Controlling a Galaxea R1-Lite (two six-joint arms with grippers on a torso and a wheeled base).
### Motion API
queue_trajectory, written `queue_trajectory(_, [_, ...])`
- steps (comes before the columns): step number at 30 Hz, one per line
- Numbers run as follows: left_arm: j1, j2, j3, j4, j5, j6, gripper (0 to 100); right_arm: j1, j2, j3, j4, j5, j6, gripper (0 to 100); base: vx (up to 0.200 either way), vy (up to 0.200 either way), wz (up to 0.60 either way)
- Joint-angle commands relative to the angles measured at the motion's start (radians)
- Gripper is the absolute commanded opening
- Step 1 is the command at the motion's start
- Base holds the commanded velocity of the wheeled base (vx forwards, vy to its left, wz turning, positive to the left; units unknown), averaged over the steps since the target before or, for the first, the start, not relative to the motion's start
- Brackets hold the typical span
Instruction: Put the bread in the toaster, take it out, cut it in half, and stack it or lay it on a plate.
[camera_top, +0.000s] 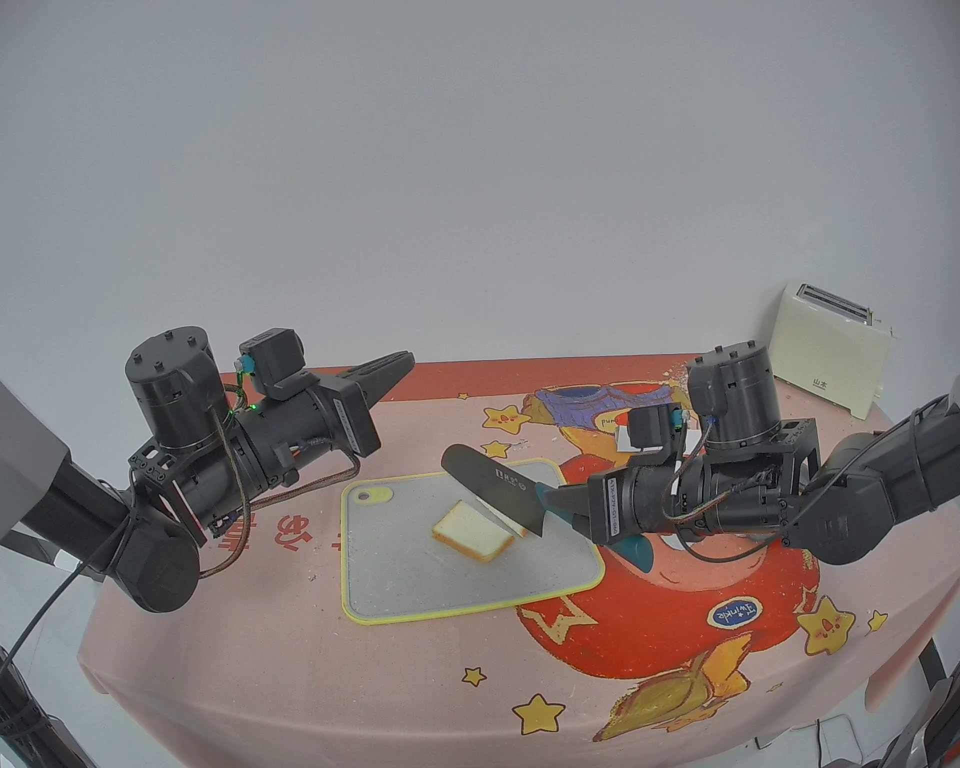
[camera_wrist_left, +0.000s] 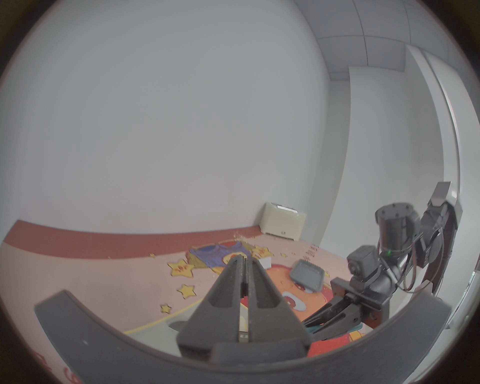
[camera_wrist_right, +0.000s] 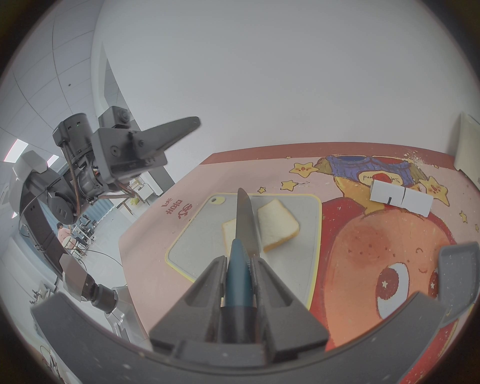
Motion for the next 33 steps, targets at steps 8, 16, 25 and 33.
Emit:
queue_trajectory(8, [0.0,0.001,0.067,-0.064,0.006,0.0,0,-0.034,-0.02,-0.006,-0.006,0.003,0.001,0,0.0,0.0,0.0])
queue_trajectory(16, [0.003,-0.008,0.165,-0.188,0.015,0.004,0,-0.113,-0.108,0.003,-0.006,0.002,0.001,0,0.0,0.0,0.0])
queue_trajectory(25, [0.004,-0.023,0.175,-0.214,0.049,0.027,0,-0.181,-0.212,0.058,-0.006,-0.08,0.007,0,0.0,0.0,0.0])
queue_trajectory(33, [0.004,-0.025,0.175,-0.214,0.047,0.027,0,-0.178,-0.27,0.127,-0.007,-0.219,0.086,0,0.0,0.0,0.0])
